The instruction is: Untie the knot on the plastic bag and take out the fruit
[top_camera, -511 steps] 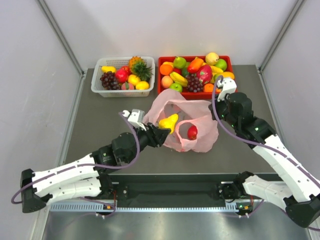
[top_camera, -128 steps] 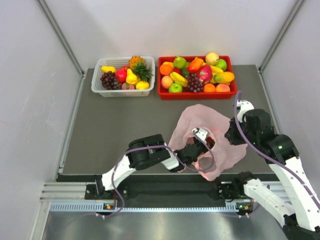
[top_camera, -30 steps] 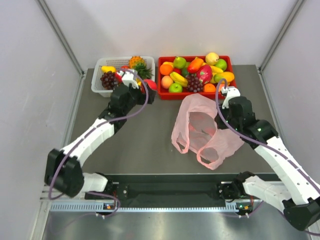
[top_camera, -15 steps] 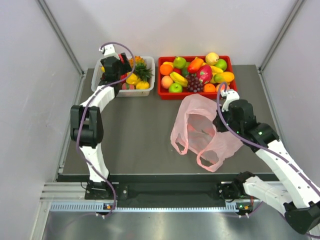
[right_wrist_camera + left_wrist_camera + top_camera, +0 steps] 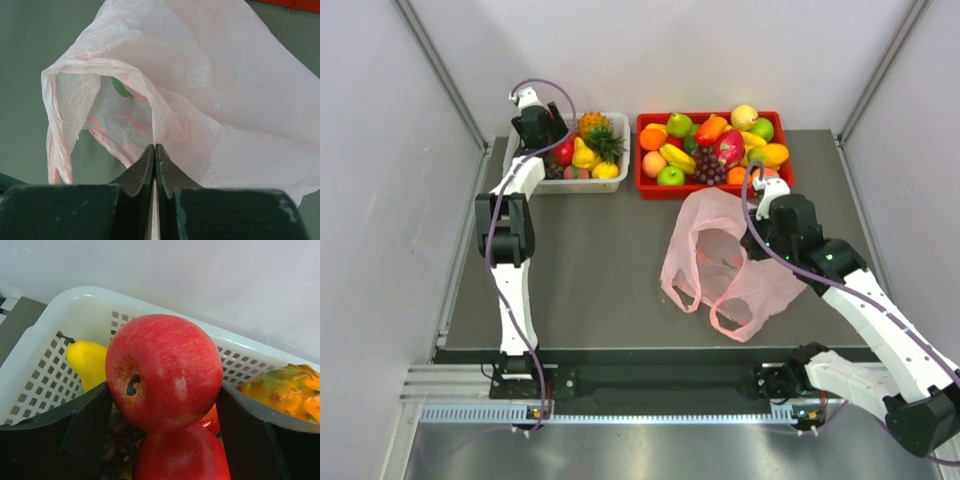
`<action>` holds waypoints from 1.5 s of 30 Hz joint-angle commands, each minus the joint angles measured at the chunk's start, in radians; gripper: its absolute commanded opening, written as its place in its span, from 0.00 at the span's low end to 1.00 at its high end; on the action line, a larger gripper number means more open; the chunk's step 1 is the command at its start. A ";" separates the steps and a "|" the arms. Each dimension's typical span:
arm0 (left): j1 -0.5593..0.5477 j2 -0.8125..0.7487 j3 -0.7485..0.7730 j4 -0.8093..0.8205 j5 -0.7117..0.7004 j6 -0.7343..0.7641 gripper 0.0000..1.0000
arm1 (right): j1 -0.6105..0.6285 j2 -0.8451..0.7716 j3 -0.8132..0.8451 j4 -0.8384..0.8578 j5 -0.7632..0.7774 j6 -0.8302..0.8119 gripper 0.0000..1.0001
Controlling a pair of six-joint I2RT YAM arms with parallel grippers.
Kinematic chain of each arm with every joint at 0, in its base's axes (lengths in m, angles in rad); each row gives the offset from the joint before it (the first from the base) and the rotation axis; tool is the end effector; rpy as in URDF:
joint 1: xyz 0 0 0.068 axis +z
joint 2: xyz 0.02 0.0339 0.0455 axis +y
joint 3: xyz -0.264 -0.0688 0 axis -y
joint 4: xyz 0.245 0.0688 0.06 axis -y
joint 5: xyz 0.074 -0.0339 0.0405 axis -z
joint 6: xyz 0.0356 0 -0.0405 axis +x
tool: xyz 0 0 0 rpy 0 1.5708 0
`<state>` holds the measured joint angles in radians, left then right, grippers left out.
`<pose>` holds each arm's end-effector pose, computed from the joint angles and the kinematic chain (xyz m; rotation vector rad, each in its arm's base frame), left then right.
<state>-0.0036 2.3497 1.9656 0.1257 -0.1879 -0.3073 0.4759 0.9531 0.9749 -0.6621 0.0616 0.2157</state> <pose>0.5605 0.0046 0.2374 -0.4058 1.7791 -0.0476 0.1775 0.0890 0.3286 -0.2548 2.2132 0.3145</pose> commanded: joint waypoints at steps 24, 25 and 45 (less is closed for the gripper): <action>-0.073 -0.778 -0.643 -0.319 0.375 -0.274 0.99 | 0.006 -0.068 -0.018 0.150 -0.017 0.068 0.85; -0.088 -0.821 -0.677 -0.345 0.383 -0.270 0.99 | 0.006 -0.074 -0.016 0.144 -0.019 0.076 0.97; -0.148 -1.805 -0.959 -0.836 0.798 -0.276 0.99 | 0.007 -0.435 -0.033 0.101 -0.296 0.297 1.00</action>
<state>-0.1440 0.5621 0.9672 -0.6250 0.5488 -0.5556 0.4774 0.5564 0.9298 -0.5354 -0.1894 0.4744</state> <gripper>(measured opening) 0.987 0.995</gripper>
